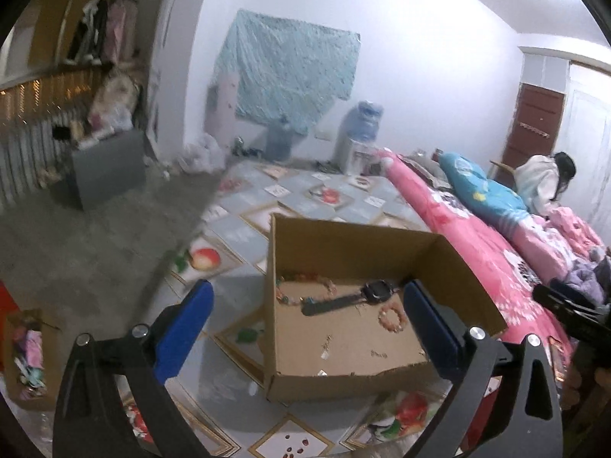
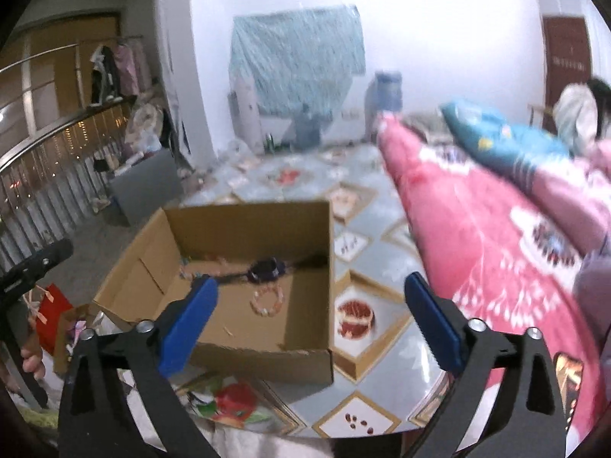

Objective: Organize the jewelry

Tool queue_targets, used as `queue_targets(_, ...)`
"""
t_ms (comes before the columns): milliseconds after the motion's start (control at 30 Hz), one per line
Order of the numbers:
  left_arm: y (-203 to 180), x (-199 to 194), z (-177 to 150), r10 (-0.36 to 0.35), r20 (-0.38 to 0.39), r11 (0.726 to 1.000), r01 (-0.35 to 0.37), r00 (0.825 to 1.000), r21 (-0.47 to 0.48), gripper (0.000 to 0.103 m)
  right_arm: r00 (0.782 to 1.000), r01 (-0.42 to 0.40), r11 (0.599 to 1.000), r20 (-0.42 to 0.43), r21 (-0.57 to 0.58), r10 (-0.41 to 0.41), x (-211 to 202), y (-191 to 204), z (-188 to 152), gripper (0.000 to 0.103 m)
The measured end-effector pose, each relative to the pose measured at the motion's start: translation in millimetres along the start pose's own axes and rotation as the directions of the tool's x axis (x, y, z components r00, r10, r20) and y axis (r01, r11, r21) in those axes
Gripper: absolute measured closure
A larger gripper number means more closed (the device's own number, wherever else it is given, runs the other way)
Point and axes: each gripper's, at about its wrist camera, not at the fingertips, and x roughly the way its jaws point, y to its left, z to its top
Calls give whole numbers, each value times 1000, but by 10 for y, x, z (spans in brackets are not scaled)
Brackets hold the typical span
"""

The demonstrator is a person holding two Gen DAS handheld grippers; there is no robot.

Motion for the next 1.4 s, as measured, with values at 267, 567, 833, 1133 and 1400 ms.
queue_targets(267, -220, -53, -52, 102, 4, 994, -103, 995, 42, 6, 998, 7, 999, 57, -49, -4, -115, 267, -37, 8)
queue_targets(567, -248, 229, -317, 85, -172, 995, -91, 981, -28, 6, 996, -52, 998, -70, -38, 49, 54, 500, -372, 8)
queue_targets(833, -276, 484, -571, 159, -329, 986, -165, 931, 9, 6, 951, -43, 993, -302, 106, 73, 430, 400, -601, 8)
queue_targets(1133, -493, 651, -744, 170, -420, 984, -134, 892, 114, 6, 922, -4, 992, -385, 123, 51, 615, 389, -653, 8)
queue_targets(1400, -499, 738, -765, 157, -447, 987, -120, 881, 110, 6, 918, 10, 993, -394, 115, 36, 651, 380, -622, 8)
